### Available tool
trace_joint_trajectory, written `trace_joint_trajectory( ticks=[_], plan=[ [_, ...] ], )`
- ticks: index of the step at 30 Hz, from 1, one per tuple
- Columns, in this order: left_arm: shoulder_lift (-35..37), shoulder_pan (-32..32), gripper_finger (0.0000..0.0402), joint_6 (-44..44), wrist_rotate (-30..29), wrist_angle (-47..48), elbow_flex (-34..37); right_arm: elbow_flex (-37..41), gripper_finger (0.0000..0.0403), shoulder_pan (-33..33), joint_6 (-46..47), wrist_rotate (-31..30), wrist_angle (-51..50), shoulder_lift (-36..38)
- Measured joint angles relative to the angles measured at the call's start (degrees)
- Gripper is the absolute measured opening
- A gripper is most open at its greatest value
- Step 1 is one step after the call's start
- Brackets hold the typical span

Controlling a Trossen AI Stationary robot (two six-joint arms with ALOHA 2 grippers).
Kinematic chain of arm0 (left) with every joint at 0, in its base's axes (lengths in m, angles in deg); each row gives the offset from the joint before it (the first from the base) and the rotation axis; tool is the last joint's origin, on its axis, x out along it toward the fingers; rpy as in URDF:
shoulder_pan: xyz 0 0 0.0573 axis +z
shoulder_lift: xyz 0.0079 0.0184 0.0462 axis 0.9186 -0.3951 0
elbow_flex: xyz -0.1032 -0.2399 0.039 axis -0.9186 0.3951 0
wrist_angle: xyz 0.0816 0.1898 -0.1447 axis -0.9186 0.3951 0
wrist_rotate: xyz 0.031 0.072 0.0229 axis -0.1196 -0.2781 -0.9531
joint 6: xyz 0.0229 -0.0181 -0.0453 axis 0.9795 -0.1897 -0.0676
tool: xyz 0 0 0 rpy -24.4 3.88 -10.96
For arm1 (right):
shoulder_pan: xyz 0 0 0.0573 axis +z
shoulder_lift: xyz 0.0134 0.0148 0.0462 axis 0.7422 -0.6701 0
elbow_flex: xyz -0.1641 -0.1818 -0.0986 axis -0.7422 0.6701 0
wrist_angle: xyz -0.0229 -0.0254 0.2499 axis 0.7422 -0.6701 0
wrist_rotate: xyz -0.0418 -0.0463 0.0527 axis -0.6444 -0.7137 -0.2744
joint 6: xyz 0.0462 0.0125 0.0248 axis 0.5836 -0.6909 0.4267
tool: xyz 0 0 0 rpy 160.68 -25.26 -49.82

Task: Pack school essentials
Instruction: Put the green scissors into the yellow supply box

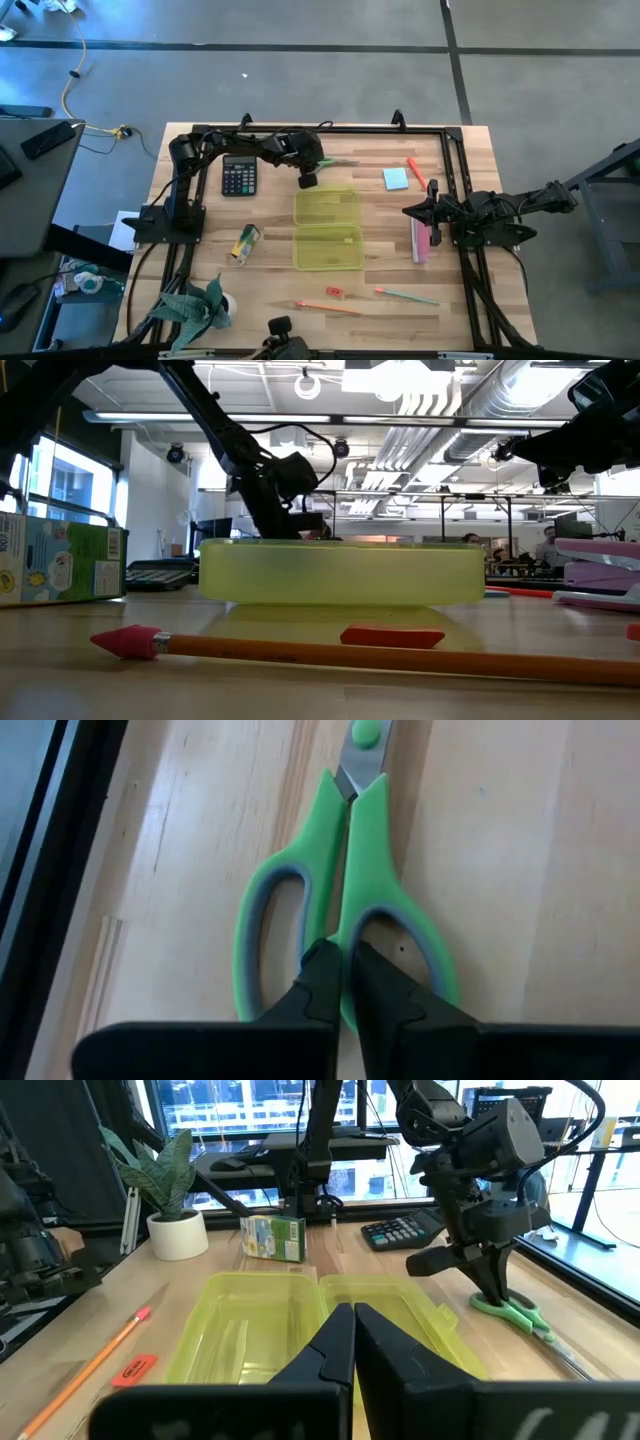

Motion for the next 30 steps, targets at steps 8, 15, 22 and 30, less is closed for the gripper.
trace_joint_trajectory(
  ticks=[8,15,22,30],
  plan=[
    [2.6,-1.5,0.0003,-0.7,0.1,1.7,0.3,0.0,0.0000,0.0,0.0,0.0,0.0,0.0],
    [3.6,-1.9,0.0002,-0.7,-3.2,0.9,0.2,0.0,0.0000,0.0,0.0,0.0,0.0,0.0],
    [3.6,0.1,0.0014,0.9,-4.2,-2.3,0.1,0.0,0.0000,0.0,0.0,0.0,0.0,0.0],
    [3.8,5.0,0.0087,-5.6,-0.3,-0.5,-4.4,0.0,0.0000,0.0,0.0,0.0,0.0,0.0]
  ],
)
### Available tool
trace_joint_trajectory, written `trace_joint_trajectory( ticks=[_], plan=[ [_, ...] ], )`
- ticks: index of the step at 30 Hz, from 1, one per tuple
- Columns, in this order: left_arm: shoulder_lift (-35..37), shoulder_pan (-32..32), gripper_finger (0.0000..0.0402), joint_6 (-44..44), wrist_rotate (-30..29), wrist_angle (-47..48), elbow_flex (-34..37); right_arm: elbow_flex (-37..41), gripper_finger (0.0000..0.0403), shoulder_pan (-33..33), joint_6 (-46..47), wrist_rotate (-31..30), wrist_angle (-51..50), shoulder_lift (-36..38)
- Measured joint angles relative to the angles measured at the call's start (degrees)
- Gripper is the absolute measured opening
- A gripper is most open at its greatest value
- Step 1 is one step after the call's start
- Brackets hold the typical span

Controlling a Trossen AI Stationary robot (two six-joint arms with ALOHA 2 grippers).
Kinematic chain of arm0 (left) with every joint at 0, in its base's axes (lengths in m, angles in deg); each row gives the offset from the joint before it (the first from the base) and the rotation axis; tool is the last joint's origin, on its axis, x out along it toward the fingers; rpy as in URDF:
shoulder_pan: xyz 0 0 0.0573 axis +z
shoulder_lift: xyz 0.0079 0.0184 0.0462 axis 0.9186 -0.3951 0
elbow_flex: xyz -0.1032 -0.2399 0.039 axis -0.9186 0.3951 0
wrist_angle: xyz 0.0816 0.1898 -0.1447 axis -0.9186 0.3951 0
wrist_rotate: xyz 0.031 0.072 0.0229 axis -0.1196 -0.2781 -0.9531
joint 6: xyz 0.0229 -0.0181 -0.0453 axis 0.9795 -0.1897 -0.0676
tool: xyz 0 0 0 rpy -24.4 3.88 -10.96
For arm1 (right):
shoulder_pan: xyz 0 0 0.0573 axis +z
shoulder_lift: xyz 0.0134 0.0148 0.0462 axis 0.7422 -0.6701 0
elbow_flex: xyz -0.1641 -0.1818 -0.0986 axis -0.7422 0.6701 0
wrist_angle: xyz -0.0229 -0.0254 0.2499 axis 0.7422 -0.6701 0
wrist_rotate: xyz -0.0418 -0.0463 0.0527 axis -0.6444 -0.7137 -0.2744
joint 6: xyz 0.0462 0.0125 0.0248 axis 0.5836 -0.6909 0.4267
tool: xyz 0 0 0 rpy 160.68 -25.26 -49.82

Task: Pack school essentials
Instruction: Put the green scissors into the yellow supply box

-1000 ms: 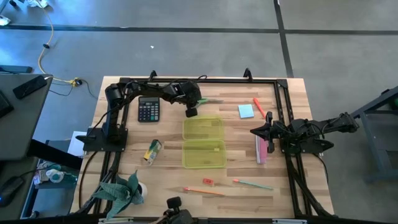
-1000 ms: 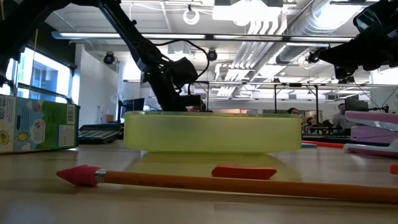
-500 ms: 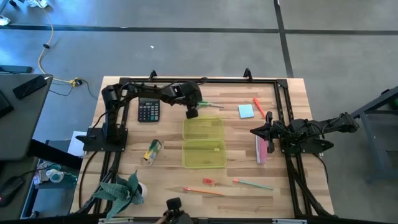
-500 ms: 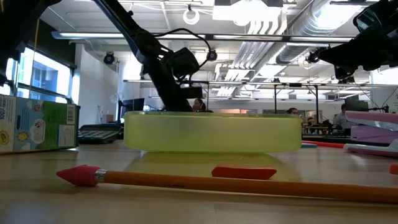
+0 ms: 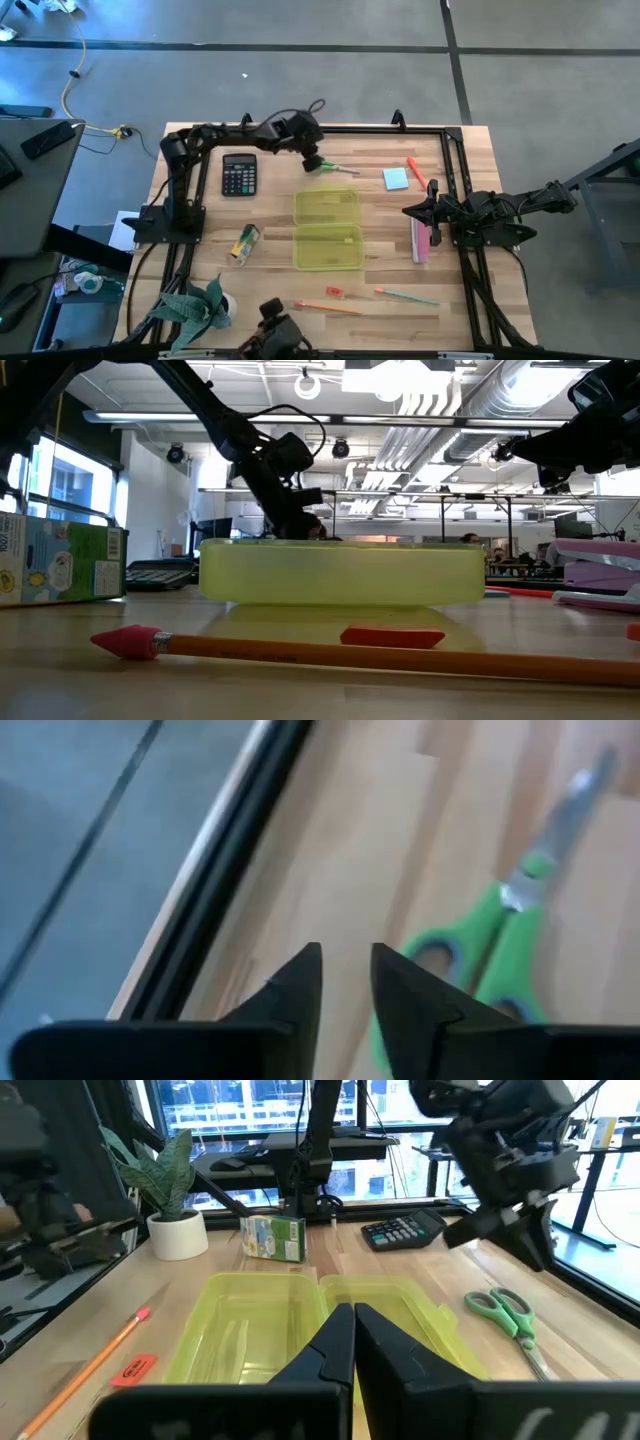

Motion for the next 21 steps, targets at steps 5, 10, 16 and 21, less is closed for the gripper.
trace_joint_trajectory(
  ticks=[5,10,16,21],
  plan=[
    [0.0,2.9,0.0115,-4.5,3.6,6.8,-2.5,0.0,0.0000,0.0,0.0,0.0,0.0,0.0],
    [0.0,3.7,0.0116,-4.7,6.4,10.0,-2.5,0.0,0.0000,0.0,0.0,0.0,0.0,0.0],
    [0.0,2.7,0.0116,-4.7,6.5,9.4,-2.5,0.0,0.0000,0.0,0.0,0.0,0.0,0.0],
    [0.0,1.9,0.0116,-4.7,6.5,9.0,-2.5,0.0,0.0000,0.0,0.0,0.0,0.0,0.0]
  ],
)
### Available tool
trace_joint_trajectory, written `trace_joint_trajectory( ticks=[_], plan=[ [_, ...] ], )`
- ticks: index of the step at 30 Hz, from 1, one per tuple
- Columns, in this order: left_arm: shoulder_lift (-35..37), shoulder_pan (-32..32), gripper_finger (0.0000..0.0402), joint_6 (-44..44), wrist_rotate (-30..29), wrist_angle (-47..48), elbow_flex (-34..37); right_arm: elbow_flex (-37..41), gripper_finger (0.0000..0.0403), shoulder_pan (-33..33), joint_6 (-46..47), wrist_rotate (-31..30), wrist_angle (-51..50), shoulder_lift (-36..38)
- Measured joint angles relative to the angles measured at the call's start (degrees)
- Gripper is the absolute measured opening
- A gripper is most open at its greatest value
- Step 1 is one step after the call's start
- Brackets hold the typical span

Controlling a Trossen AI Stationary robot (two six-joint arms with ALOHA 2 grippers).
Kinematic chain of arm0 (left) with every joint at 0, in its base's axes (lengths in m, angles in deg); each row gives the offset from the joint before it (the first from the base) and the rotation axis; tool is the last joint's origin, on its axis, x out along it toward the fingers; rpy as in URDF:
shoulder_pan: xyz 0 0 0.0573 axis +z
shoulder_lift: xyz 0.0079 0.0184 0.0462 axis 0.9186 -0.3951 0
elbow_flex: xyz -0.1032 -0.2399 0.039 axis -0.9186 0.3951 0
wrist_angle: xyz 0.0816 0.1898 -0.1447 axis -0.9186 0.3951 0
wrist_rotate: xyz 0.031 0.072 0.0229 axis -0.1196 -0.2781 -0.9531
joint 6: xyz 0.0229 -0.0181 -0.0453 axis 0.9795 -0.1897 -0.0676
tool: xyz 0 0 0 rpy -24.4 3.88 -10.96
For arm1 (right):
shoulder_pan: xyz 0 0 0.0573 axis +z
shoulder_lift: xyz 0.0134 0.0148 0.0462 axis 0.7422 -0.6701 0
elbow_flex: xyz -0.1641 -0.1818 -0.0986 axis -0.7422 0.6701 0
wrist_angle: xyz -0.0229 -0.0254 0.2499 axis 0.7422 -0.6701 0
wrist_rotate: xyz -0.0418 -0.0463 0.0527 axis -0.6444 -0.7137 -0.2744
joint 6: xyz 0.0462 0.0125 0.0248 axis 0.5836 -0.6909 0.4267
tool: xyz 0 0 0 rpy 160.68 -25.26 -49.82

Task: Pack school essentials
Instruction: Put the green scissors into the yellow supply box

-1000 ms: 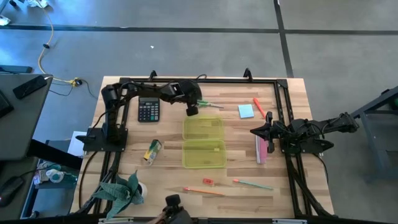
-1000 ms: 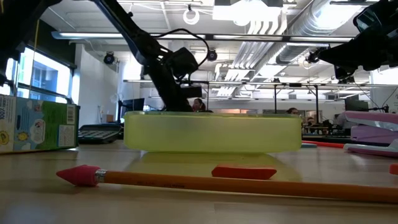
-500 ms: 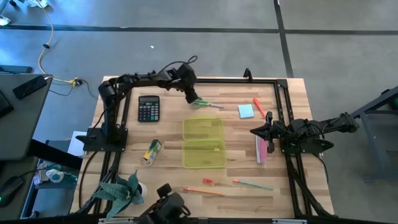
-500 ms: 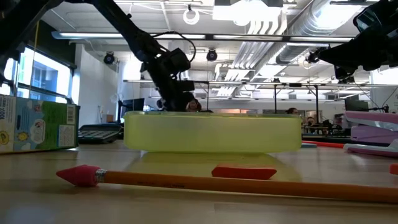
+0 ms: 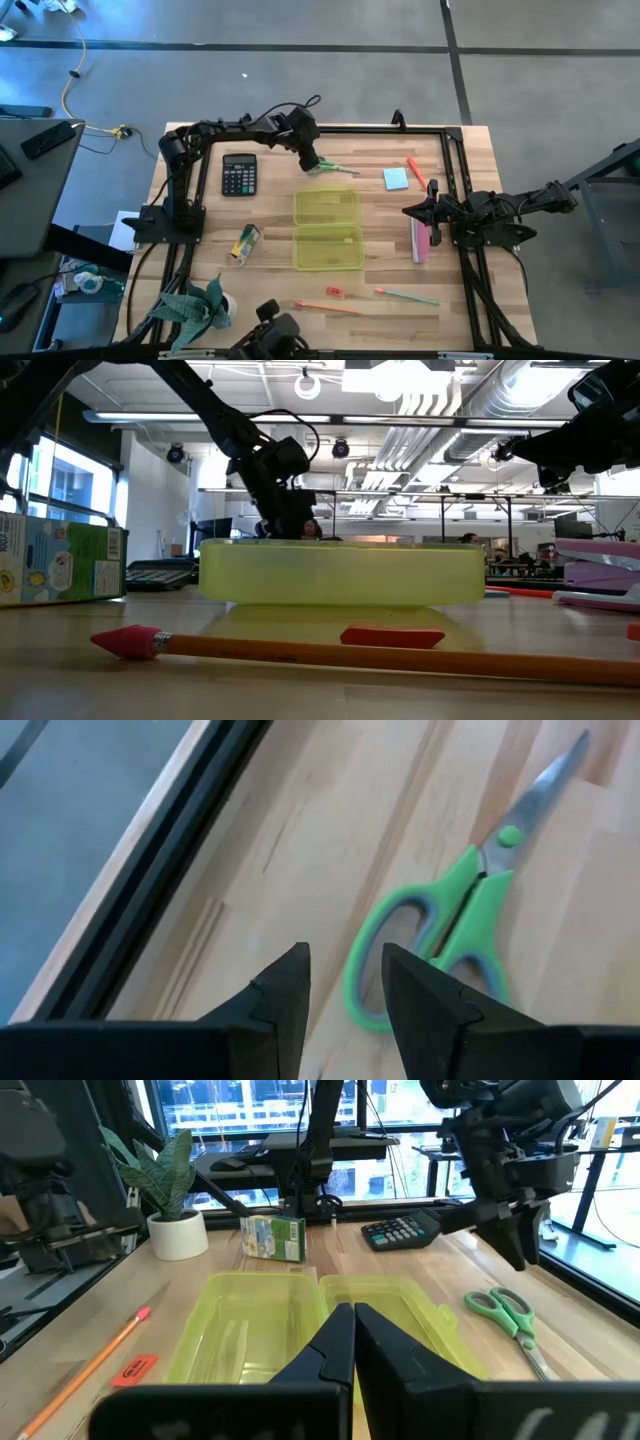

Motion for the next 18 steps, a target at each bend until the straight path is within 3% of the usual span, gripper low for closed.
trace_joint_trajectory(
  ticks=[18],
  plan=[
    [-4.3,-0.2,0.0115,1.1,0.0,-1.0,0.0,0.0,0.0000,0.0,0.0,0.0,0.0,0.0]
  ],
)
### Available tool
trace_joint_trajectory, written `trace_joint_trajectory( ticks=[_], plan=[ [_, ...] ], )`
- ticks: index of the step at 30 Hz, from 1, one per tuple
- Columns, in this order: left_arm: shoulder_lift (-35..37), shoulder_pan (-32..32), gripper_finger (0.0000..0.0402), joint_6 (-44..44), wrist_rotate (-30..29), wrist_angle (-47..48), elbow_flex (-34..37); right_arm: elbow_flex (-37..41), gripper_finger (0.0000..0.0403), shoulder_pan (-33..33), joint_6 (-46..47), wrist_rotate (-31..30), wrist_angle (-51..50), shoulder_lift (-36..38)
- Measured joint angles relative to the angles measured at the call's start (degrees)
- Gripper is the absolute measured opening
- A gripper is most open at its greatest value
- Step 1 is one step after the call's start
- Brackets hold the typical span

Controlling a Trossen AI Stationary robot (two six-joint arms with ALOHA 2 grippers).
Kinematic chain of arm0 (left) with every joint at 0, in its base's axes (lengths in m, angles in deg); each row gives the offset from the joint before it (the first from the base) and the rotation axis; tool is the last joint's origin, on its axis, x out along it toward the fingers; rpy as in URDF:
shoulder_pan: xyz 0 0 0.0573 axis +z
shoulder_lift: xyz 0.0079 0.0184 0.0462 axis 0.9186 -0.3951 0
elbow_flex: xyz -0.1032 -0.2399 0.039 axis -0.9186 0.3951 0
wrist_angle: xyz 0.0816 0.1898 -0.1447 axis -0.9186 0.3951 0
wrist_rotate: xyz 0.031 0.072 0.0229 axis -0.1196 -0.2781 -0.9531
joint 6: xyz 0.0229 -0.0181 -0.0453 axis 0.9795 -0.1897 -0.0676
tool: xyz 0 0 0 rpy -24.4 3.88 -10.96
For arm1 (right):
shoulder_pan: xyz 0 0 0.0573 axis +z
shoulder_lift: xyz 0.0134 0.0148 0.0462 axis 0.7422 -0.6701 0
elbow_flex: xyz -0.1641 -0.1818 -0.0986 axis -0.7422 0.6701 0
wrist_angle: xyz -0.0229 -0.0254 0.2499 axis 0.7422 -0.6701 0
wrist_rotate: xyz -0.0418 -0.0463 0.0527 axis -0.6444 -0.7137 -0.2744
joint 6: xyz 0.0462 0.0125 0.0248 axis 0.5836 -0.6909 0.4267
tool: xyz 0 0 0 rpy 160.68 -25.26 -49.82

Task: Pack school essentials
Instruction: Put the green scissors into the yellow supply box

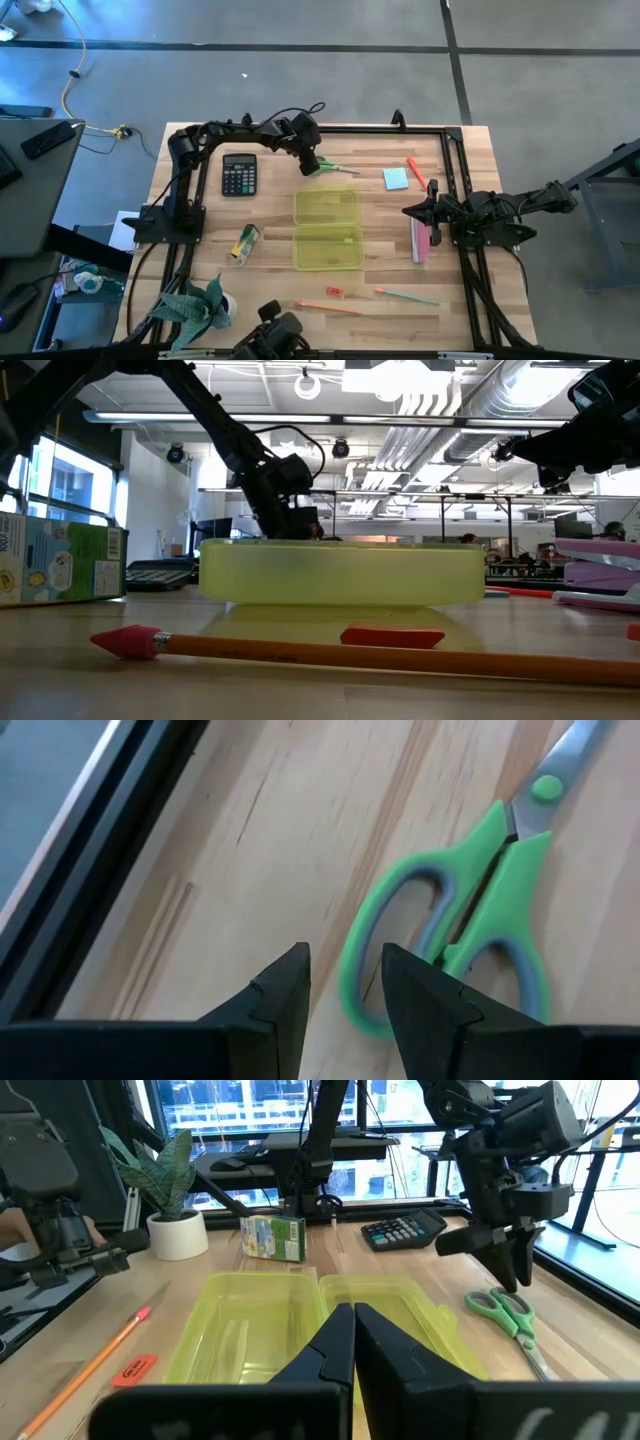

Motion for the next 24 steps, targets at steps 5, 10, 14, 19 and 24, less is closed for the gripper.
trace_joint_trajectory(
  ticks=[5,10,14,19,24],
  plan=[
    [0.0,0.0,0.0115,0.0,0.0,0.6,0.0,0.0,0.0000,0.0,0.0,0.0,0.0,0.0],
    [-2.0,0.1,0.0115,0.0,0.1,0.7,0.0,0.0,0.0000,0.0,0.0,0.0,0.0,0.0],
    [-2.7,0.2,0.0115,0.0,-0.4,0.3,-0.2,0.0,0.0000,0.0,0.0,0.0,0.0,0.0],
    [-2.8,0.2,0.0104,0.0,1.2,0.2,-0.2,0.0,0.0000,0.0,0.0,0.0,0.0,0.0],
    [-2.9,0.1,0.0054,0.0,0.1,0.4,-0.2,0.0,0.0000,0.0,0.0,0.0,0.0,0.0]
  ],
)
